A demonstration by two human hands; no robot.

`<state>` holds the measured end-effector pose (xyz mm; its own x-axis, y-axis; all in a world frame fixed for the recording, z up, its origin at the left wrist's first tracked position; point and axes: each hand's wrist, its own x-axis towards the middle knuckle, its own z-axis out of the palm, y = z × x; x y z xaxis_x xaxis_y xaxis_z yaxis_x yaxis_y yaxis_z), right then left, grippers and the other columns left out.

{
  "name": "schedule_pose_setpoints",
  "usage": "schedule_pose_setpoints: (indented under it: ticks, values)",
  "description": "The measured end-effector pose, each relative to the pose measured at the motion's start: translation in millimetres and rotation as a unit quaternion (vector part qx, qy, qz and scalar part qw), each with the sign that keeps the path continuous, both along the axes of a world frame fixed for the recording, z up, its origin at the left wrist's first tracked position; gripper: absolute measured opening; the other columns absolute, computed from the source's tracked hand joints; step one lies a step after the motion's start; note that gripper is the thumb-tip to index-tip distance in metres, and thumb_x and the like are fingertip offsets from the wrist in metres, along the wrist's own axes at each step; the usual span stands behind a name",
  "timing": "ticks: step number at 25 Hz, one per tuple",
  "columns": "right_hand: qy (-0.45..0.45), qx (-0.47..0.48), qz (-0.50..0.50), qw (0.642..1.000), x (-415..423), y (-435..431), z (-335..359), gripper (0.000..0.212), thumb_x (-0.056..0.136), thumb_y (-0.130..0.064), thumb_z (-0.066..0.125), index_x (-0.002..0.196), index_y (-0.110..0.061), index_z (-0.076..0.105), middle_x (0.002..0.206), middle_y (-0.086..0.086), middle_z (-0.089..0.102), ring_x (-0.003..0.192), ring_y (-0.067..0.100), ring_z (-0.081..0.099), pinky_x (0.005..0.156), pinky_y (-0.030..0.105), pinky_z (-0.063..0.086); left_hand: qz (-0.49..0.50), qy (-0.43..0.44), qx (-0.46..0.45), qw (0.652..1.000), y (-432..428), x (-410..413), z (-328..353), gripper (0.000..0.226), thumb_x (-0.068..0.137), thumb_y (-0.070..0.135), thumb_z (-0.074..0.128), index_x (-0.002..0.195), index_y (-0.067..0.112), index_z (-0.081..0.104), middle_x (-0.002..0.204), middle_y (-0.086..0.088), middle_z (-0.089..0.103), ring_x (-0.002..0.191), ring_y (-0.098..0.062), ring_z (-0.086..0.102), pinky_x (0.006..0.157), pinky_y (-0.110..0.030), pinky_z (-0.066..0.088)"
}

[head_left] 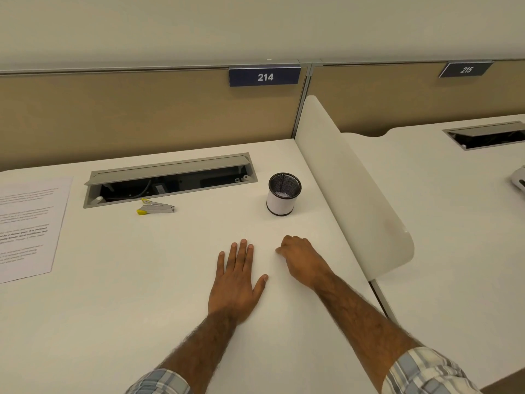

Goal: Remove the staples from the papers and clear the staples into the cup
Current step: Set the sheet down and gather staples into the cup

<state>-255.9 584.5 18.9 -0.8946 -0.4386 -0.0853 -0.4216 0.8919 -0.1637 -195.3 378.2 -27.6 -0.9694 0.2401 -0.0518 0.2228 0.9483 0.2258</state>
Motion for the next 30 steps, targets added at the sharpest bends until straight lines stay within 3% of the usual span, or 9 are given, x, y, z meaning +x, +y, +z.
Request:
schedule_pose_setpoints:
  ticks: [2, 4, 7, 10, 14, 22, 25, 28, 30]
  values:
    - [-0.04, -0.064, -0.044, 0.996, -3, 6, 1, 0.029, 0.087, -0.003, 0.05, 0.104, -0.01, 0.073, 0.101, 0.01, 0.064, 0.094, 0.031, 0.062, 0.082, 0.037, 0.047, 0.0, -0.004, 0.003, 1.0, 0, 0, 0, 0.079, 0.104, 0.064, 0.015, 0.165, 0.018, -0.004, 0.174, 0.0, -0.013, 0.16, -0.019, -0.014, 0.128, -0.047, -0.003]
    - [-0.056, -0.088, -0.075, 0.992, -6, 10, 5, 0.024, 0.087, -0.008, 0.055, 0.103, -0.011, 0.074, 0.102, 0.008, 0.064, 0.096, 0.028, 0.062, 0.084, 0.038, 0.049, -0.002, -0.004, 0.001, 1.0, 0, 0, 1, 0.079, 0.104, 0.064, 0.014, 0.165, 0.019, -0.009, 0.173, 0.001, -0.017, 0.159, -0.018, -0.018, 0.128, -0.047, -0.005]
    - [-0.075, 0.007, -0.05, 0.996, -9, 8, 7, 0.026, 0.093, -0.02, 0.057, 0.115, -0.013, 0.068, 0.113, 0.007, 0.06, 0.103, 0.028, 0.057, 0.087, 0.035, 0.043, -0.004, -0.006, -0.001, 1.0, 0, 1, 2, 0.079, 0.104, 0.064, 0.012, 0.164, 0.019, -0.012, 0.172, 0.001, -0.02, 0.158, -0.018, -0.021, 0.128, -0.047, -0.007]
    - [-0.039, 0.061, -0.008, 0.997, -8, 0, 7, 0.024, 0.097, -0.017, 0.05, 0.113, -0.012, 0.066, 0.11, 0.009, 0.059, 0.102, 0.03, 0.056, 0.078, 0.034, 0.032, -0.002, -0.004, 0.0, 1.0, 0, 1, 3, 0.079, 0.104, 0.065, 0.012, 0.165, 0.019, -0.01, 0.172, 0.001, -0.019, 0.159, -0.018, -0.019, 0.128, -0.047, -0.006]
    - [-0.02, 0.085, 0.0, 0.996, -9, -3, 7, 0.027, 0.097, -0.01, 0.046, 0.113, -0.01, 0.067, 0.109, 0.009, 0.061, 0.1, 0.029, 0.057, 0.083, 0.035, 0.036, -0.003, -0.004, 0.004, 1.0, 0, 1, 2, 0.079, 0.103, 0.065, 0.011, 0.164, 0.02, -0.012, 0.172, 0.001, -0.02, 0.158, -0.018, -0.021, 0.128, -0.047, -0.006]
    - [-0.002, 0.088, -0.006, 0.996, -6, -10, 8, 0.017, 0.09, -0.001, 0.049, 0.095, -0.009, 0.062, 0.093, 0.009, 0.059, 0.083, 0.028, 0.056, 0.076, 0.037, 0.038, -0.002, 0.004, 0.006, 1.0, 0, 0, 0, 0.078, 0.105, 0.064, 0.015, 0.165, 0.019, -0.006, 0.174, 0.0, -0.013, 0.159, -0.018, -0.017, 0.128, -0.047, -0.005]
    - [0.022, 0.064, -0.035, 0.997, -5, -12, 0, 0.014, 0.078, 0.0, 0.066, 0.072, -0.011, 0.059, 0.072, 0.007, 0.057, 0.059, 0.024, 0.05, 0.059, 0.033, 0.034, -0.002, 0.006, 0.0, 1.0, 0, 0, 0, 0.078, 0.105, 0.064, 0.016, 0.165, 0.019, -0.004, 0.174, -0.001, -0.01, 0.16, -0.019, -0.014, 0.128, -0.047, -0.004]
    - [-0.055, -0.014, -0.127, 0.99, -12, -10, 4, 0.015, 0.085, -0.005, 0.051, 0.08, -0.012, 0.063, 0.084, 0.006, 0.06, 0.074, 0.025, 0.058, 0.064, 0.033, 0.043, -0.003, 0.009, 0.006, 1.0, 0, 0, 0, 0.078, 0.105, 0.064, 0.016, 0.165, 0.018, -0.003, 0.174, -0.001, -0.009, 0.16, -0.019, -0.013, 0.127, -0.047, -0.003]
    - [-0.092, -0.11, -0.19, 0.971, -14, -5, 10, 0.016, 0.08, -0.007, 0.054, 0.077, -0.016, 0.066, 0.078, -0.003, 0.062, 0.072, 0.017, 0.058, 0.064, 0.024, 0.043, -0.002, 0.006, 0.006, 1.0, 0, 1, 1, 0.078, 0.105, 0.064, 0.015, 0.165, 0.019, -0.004, 0.174, -0.001, -0.011, 0.16, -0.019, -0.014, 0.127, -0.047, -0.004]
